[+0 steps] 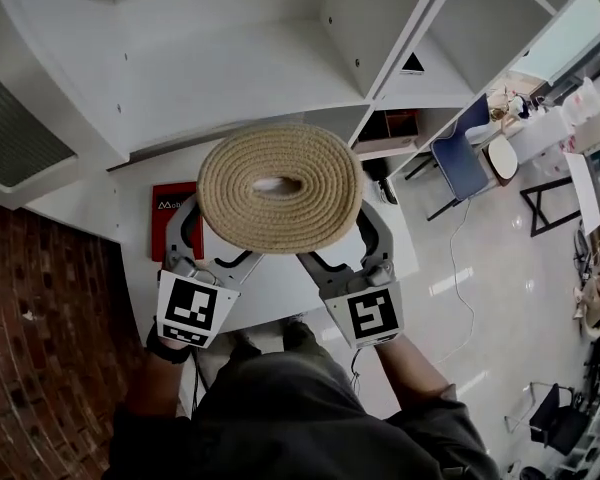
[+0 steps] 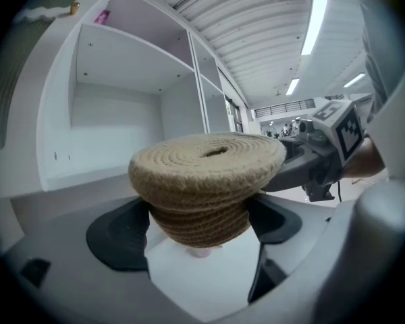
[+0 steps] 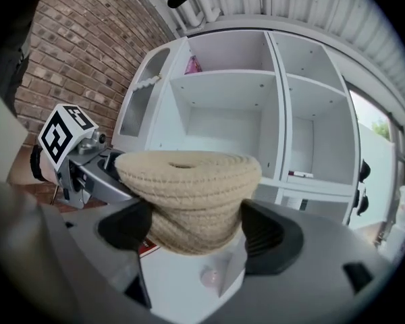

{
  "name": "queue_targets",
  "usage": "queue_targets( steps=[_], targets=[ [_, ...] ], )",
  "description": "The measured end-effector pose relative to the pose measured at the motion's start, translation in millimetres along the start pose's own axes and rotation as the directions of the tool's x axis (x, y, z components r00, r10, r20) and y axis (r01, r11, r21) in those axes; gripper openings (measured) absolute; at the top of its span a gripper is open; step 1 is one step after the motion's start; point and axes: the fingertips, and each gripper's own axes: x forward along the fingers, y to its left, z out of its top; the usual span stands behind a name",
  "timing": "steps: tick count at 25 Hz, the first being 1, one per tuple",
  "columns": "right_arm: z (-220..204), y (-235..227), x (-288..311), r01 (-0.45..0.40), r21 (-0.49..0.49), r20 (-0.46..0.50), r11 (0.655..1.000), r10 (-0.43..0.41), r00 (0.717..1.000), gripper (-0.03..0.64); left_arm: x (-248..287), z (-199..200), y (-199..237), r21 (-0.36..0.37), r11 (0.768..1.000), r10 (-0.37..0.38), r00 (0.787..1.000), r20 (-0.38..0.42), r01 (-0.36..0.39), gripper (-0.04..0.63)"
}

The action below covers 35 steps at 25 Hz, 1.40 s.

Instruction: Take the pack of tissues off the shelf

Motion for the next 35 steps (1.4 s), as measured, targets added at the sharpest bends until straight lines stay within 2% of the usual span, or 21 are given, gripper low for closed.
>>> queue_targets(
  steps=[14,20,35],
  targets=[
    [-170.5,16.2,32.9,0.023,0.131,-0.167,0.991,0.0,0.986,0.417,71.7,-151.4,-33.4,-0.059,0.995,-0.094,0.985,-0.142,0.086,0.454],
    [-228.2,24.9,52.6,0.038,0.194,-0.198,0.98,0.001,0.98,0.417,95.2,-206.1,-37.3,-0.078,0.992,-0.11,0.975,-0.193,0.097,0.454],
    [-346.8,63.3,66.8,0.068,0.243,-0.32,0.968,0.014,0.947,0.417,121.9,-328.0,-62.6,-0.141,0.976,-0.198,0.936,-0.29,0.163,0.454]
  ],
)
